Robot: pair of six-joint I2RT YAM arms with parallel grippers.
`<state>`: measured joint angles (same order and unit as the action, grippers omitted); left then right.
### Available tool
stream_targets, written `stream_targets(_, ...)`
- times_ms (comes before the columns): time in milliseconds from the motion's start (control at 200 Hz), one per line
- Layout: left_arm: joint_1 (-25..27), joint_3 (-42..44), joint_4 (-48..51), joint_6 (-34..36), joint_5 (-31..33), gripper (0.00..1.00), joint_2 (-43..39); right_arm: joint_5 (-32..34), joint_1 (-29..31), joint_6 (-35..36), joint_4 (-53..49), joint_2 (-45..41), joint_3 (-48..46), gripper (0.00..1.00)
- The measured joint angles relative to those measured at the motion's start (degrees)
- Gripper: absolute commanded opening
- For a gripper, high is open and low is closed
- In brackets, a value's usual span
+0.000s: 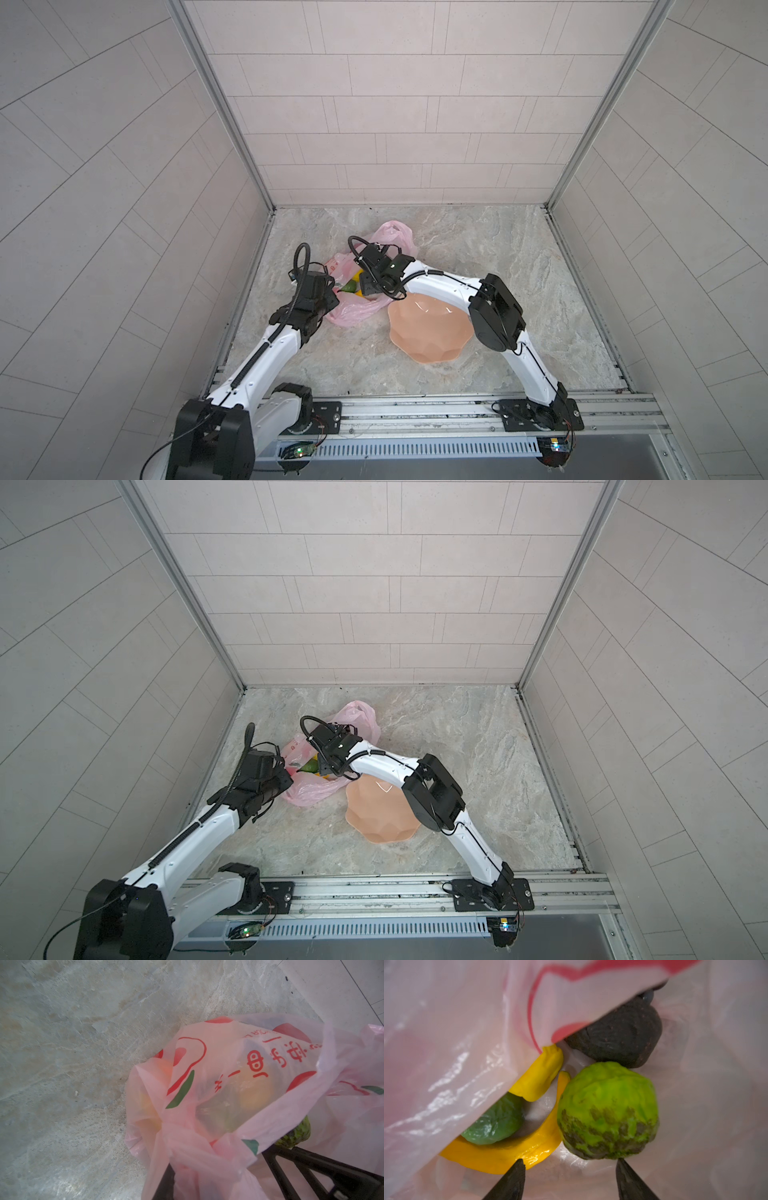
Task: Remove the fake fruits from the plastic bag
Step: 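Grasp the green custard apple inside the bag with the right gripper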
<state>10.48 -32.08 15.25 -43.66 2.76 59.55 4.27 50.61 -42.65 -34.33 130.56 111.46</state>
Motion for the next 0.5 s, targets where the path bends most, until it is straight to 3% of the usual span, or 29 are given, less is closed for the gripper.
stream_targets(495, 0.0, 0.52, -0.44, 0.0, 0.04, 0.19, -0.2, 3.1, -2.91, -0.9, -4.39, 9.01, 13.29, 0.68)
